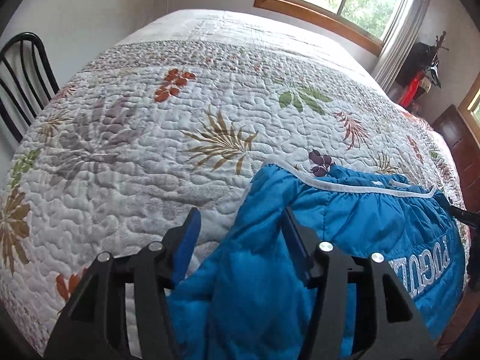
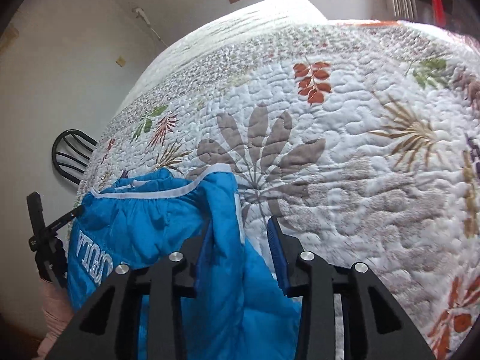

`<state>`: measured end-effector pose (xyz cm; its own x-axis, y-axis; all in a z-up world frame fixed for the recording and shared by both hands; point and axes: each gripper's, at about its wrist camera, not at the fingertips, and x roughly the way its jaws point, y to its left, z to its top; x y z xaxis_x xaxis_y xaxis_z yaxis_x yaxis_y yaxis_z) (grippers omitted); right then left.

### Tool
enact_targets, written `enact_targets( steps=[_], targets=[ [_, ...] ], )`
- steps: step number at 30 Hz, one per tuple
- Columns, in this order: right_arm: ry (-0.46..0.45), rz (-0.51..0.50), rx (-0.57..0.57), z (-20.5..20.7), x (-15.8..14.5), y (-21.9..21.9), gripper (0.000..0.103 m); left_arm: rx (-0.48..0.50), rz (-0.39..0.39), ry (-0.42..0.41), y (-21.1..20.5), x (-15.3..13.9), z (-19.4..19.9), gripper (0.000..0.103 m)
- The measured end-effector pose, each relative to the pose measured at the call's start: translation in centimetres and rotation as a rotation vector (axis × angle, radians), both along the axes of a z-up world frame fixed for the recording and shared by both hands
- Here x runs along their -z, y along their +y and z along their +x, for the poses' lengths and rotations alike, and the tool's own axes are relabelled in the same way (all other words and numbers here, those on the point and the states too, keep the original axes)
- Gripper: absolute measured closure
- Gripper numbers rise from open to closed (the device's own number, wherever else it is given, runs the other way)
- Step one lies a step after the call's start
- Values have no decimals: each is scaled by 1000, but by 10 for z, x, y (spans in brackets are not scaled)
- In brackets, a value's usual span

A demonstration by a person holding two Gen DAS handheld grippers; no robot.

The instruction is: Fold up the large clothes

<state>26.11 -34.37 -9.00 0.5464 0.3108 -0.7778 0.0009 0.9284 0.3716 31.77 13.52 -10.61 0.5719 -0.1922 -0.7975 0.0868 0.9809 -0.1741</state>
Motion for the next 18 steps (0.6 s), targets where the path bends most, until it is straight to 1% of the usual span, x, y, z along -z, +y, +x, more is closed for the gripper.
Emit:
enact_targets(
  steps=[1, 4, 6, 7, 8, 10, 12, 14, 15, 18],
  targets=[
    [-11, -26, -7, -11, -7, 1, 66, -9, -3, -15, 4, -6, -11, 39],
    [-39, -95, -52, -50, -26, 12, 69, -46, 6, -34, 16, -18, -54, 38],
    [-36, -138, -76, -73, -34, 22, 69, -57, 2, -47, 19, -23, -87, 36],
    [-28, -150, -88, -84, -36, 26, 70, -62, 4, -48, 21, -25, -102, 34],
    [-18, -155, -104, -95, -37, 31, 72, -81, 15, -46, 22, -25, -117, 34],
    [3, -171, -131, -112, -37, 43, 74, -102, 13, -47, 27, -26, -145, 33],
    [23, -215, -159, -125, -35, 58, 75, -123, 10, -33, 30, -26, -171, 32],
    [30, -248, -186, -138, -33, 71, 76, -153, 6, -29, 32, -25, -191, 28],
    [34, -263, -197, -141, -31, 77, 76, -162, -1, -27, 31, -24, -199, 28],
    [68, -286, -220, -144, -17, 89, 76, -154, -58, -5, 27, -17, -217, 24]
  ],
)
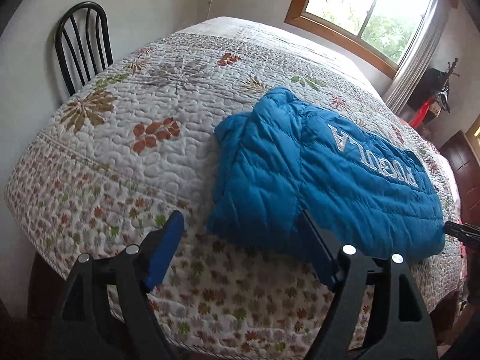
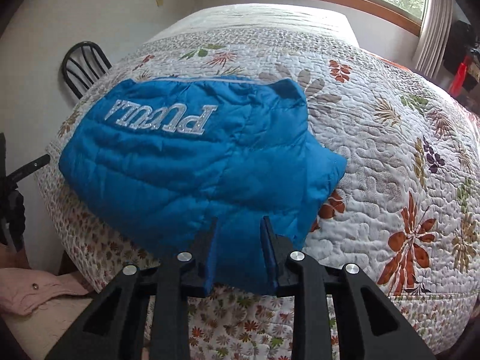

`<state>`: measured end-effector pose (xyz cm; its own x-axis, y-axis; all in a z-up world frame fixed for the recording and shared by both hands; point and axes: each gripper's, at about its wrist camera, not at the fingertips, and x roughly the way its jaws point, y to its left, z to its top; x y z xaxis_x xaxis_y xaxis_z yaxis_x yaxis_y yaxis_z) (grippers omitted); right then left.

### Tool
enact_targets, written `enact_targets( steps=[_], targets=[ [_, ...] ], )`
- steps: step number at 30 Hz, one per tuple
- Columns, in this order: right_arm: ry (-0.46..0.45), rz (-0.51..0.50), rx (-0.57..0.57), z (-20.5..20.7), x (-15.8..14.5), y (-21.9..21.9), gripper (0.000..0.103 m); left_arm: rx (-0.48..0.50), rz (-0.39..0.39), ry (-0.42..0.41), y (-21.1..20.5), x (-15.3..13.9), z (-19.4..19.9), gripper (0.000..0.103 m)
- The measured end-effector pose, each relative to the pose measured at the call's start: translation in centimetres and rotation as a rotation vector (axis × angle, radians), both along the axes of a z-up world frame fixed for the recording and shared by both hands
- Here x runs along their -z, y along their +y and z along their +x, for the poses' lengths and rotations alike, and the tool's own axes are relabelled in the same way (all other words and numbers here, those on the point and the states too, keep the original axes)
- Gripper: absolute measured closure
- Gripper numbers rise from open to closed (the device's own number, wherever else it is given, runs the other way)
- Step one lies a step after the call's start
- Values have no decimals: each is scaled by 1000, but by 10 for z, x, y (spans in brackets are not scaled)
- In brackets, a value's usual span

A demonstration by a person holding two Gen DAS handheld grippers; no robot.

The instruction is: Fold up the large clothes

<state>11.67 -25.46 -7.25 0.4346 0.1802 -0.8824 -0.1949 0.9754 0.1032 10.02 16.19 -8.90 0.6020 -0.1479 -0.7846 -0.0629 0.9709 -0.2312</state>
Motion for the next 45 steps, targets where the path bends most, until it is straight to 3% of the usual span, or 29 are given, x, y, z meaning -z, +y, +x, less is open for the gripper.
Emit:
enact_targets(
  steps=[2, 9, 20, 24, 31, 33, 34, 35, 37, 38, 42, 45],
  targets=[
    [16, -22, 0, 3, 13, 3, 76, 5, -45, 14, -4, 7, -7, 22],
    [64, 39, 18, 14, 46, -3, 77, -16, -175, 51, -13, 37, 4, 20],
    [75, 66, 28, 15, 48, -5, 78, -53, -247, 74, -11, 54, 33, 13],
    [79, 76, 31, 16, 48, -6, 78, -69, -329, 98, 0, 62, 32, 12],
    [98, 95, 31, 20, 48, -10, 78, -119, -468, 70, 17, 75, 40, 13],
    [102, 98, 31, 20, 48, -10, 78, -138, -490, 54, 19, 76, 42, 19],
    [105, 99, 31, 20, 48, -11, 78, -138, -489, 47, 19, 75, 42, 28],
    [108, 99, 31, 21, 48, -11, 78, -141, -489, 38, 18, 74, 41, 43],
    [114, 96, 31, 21, 48, -10, 78, -112, -537, 22, 19, 72, 41, 64],
    [117, 96, 31, 22, 48, -10, 78, -108, -543, 14, 20, 70, 39, 71],
    [124, 89, 30, 23, 48, -11, 78, -67, -498, -29, 13, 52, 27, 80],
    [126, 97, 27, 25, 48, -12, 78, -65, -528, 27, 18, 67, 32, 80]
  ],
)
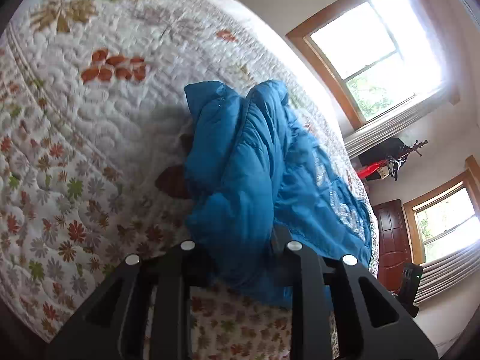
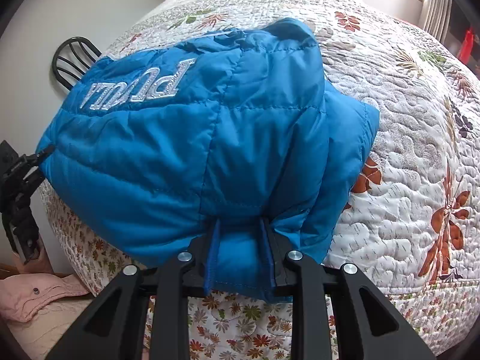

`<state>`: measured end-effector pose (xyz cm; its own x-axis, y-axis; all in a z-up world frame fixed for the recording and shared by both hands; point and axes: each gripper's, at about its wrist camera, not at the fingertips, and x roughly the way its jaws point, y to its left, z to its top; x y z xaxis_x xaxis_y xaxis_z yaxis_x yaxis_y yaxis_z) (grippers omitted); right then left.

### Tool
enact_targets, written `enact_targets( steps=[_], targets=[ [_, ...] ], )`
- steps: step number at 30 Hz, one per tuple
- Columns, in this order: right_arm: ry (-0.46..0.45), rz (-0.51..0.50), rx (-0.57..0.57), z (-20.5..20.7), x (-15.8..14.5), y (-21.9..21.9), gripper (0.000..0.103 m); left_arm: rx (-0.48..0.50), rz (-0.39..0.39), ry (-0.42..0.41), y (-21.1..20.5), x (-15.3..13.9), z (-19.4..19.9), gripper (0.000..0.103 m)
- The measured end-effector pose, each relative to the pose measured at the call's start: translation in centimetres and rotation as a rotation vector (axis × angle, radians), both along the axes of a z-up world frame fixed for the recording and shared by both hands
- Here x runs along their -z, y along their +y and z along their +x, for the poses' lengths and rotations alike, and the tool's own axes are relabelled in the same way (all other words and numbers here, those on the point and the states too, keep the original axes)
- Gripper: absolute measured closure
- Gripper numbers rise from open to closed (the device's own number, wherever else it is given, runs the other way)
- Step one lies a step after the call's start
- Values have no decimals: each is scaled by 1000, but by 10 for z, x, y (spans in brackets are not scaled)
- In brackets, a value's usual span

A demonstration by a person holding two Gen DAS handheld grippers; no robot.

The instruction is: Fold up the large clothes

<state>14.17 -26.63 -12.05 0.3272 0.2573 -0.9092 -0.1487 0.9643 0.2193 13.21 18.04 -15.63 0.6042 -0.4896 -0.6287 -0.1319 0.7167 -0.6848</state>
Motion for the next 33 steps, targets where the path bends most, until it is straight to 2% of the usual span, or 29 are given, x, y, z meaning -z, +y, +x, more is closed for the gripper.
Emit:
enact_targets(
  steps=[5, 16, 18, 22, 25, 30, 33],
  targets=[
    [1, -1, -4, 2, 2, -1, 78, 23, -74, 43, 11, 23, 7, 79],
    [-20, -16, -7, 0, 5, 3, 78, 45, -34, 22, 7, 28, 11, 77],
    [-24, -15, -3, -1, 4, 3, 78, 52, 4, 14, 1, 23, 13, 78],
    [-57, -11, 11, -9, -7, 0, 77, 55, 139, -74, -15, -14, 11, 84],
    [-89, 5, 20, -18, -18, -5, 76, 77, 226, -194, -37, -56, 3, 84],
    [-120, 15, 76, -32, -33, -22, 76, 181, 316, -353, -89, -118, -2, 84],
    [-130, -18, 121, -40, -43, -29, 76, 266, 397, -407, -134, -140, -2, 84]
  ],
)
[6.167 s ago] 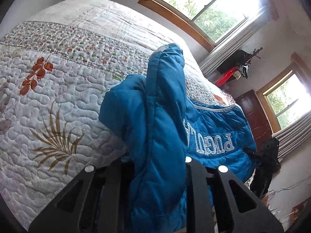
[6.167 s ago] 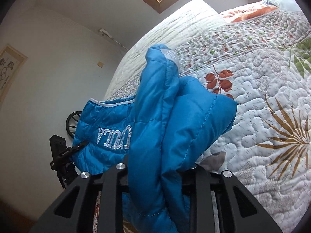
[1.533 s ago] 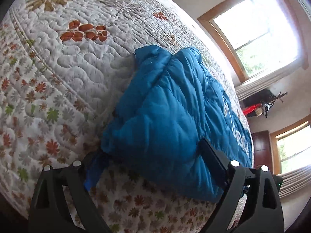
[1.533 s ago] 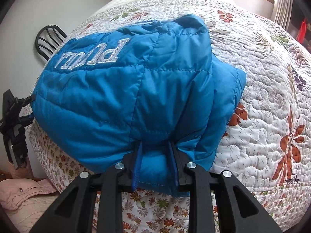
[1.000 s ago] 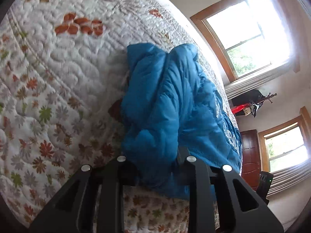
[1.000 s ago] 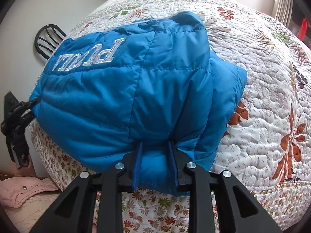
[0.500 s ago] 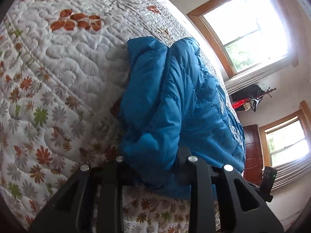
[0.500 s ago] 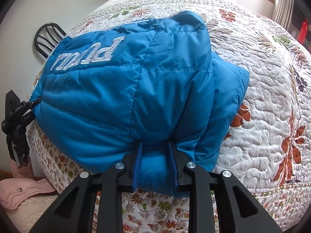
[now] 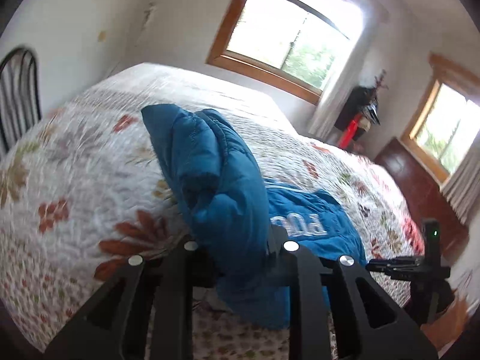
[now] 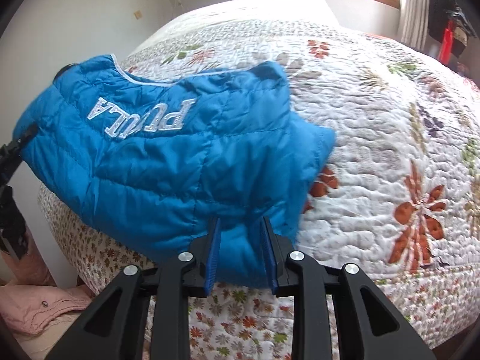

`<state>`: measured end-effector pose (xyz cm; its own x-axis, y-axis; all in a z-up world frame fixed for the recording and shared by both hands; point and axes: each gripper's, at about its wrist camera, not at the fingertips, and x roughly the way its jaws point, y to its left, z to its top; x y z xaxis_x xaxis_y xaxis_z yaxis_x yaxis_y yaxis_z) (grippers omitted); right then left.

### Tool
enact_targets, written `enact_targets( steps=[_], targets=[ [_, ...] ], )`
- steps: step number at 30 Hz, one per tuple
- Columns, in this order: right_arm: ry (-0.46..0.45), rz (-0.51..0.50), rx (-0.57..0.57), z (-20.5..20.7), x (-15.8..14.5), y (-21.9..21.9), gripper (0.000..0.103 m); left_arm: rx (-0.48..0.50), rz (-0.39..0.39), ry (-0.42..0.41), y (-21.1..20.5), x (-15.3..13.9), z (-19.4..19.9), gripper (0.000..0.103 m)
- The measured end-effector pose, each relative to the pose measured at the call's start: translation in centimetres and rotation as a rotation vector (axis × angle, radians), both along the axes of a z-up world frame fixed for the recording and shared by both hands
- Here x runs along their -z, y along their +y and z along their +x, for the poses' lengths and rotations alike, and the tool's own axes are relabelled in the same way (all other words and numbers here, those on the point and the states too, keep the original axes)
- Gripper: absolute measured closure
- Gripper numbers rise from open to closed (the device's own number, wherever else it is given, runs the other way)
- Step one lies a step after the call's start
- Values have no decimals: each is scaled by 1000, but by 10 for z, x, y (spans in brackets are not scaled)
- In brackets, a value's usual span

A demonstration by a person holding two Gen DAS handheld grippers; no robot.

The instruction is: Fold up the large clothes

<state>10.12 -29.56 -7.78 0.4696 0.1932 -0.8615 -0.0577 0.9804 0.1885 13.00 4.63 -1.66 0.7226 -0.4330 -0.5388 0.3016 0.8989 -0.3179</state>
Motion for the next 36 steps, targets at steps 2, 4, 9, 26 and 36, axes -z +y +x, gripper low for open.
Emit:
enact_targets(
  steps=[2, 4, 9, 26, 36],
  targets=[
    [-8, 0, 20, -8, -7, -3, 76, 51, 72, -25, -32, -5, -1, 83],
    [-17, -4, 34, -17, -14, -3, 76, 121, 126, -34, -63, -5, -3, 82],
    [4, -11, 10, -20, -15, 3, 76, 275, 209, 18, -132, 17, 1, 76],
    [124, -4, 1, 6, 27, 6, 75, 379, 243, 160, -182, 96, 28, 72],
    [58, -48, -10, 4, -5, 13, 66, 424, 142, 139, -150, 48, -4, 57]
  ],
)
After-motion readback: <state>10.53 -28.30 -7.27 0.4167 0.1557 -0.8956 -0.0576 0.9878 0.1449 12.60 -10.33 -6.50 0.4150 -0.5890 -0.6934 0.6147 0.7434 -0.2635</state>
